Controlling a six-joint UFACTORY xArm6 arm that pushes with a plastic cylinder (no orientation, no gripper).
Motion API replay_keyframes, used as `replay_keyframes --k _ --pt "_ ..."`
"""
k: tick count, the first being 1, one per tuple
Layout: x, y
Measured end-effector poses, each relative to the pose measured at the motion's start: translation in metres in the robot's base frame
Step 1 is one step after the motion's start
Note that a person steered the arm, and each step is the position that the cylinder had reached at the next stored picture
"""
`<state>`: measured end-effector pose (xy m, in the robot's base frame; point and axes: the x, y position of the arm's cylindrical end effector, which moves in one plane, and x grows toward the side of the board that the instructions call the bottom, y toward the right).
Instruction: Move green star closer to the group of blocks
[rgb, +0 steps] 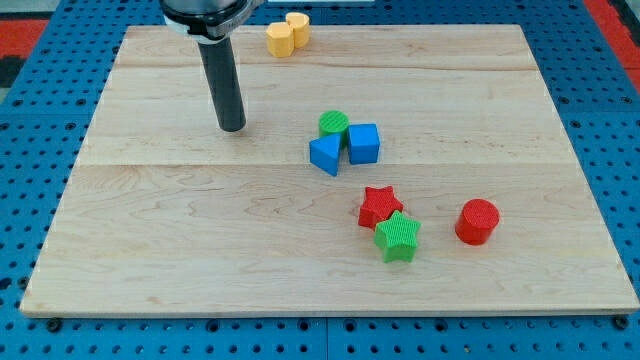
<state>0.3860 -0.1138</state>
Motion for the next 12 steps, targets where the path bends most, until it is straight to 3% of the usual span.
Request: replay_keyframes --k 1,2,4,5,7,9,12 --pt "0.038 -0.019" --pt "0.118 -0.037" --pt "0.210 0.092" --pt "0.233 0.117" --pt "0.217 0.246" --pt "0.197 0.200" --pt "0.174 0.224"
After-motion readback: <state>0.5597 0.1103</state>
